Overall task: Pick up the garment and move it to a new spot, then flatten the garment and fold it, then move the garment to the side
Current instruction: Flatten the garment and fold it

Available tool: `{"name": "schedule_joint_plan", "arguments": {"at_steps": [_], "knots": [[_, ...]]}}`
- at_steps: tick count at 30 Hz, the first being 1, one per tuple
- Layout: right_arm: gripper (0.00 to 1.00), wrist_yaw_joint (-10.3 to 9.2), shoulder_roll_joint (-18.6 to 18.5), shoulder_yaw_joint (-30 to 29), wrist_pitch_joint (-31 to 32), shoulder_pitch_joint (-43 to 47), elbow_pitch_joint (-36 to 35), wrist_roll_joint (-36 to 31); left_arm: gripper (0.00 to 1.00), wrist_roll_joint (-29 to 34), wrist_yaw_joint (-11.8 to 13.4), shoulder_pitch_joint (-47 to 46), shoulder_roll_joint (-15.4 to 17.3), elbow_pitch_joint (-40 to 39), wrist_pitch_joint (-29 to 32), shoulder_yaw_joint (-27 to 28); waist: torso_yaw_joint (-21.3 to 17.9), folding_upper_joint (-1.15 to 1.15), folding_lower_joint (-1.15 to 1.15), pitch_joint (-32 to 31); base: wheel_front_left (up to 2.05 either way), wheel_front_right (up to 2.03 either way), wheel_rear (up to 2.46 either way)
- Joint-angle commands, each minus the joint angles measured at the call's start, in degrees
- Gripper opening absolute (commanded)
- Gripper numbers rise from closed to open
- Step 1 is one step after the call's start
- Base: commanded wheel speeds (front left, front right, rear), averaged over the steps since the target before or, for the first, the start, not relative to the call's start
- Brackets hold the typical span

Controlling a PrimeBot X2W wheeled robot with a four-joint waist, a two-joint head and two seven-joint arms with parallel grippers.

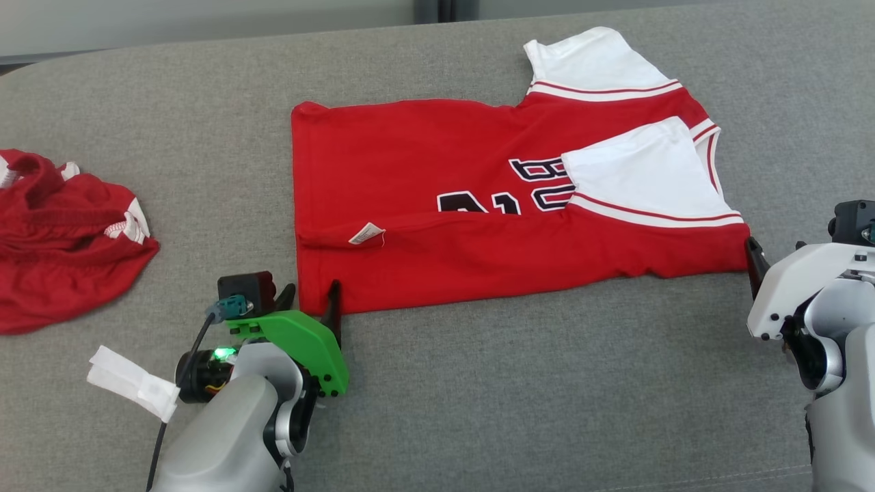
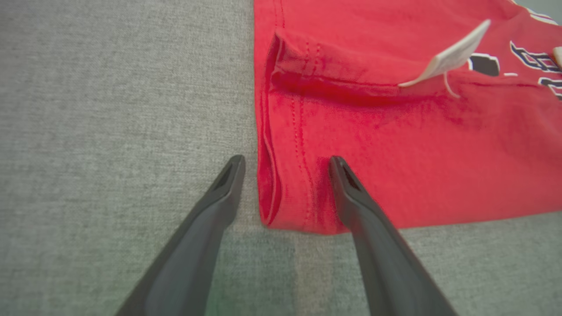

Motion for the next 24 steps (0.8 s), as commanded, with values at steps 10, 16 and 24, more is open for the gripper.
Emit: {"name": "schedule_joint_plan", "arguments": {"at_steps": [10, 16, 24], "knots": [[1.0, -0.02, 0.35, -0.65, -2.22, -4.51, 8.72, -1.33, 1.0, 1.09, 1.57, -0.41, 0.85, 1.91, 3.13, -1.73, 0.28, 0.0, 0.0, 3.37, 0.0, 0.0, 0.0], [0.33, 0.0, 1.15, 0.08, 0.83, -4.32, 14.18, 1.25, 0.63, -0.58, 0.84, 1.63, 0.4, 3.33, 8.57, -3.56, 0.9, 0.0, 0.0, 3.62, 0.0, 0.0, 0.0], [0.0, -0.06, -0.06, -0.42, -0.24, -0.58, 9.61, 5.47, 0.0, -2.62, -0.82, 4.18, 1.58, 0.5, 10.78, -3.38, 0.89, 0.0, 0.0, 1.25, 0.0, 0.0, 0.0]]}}
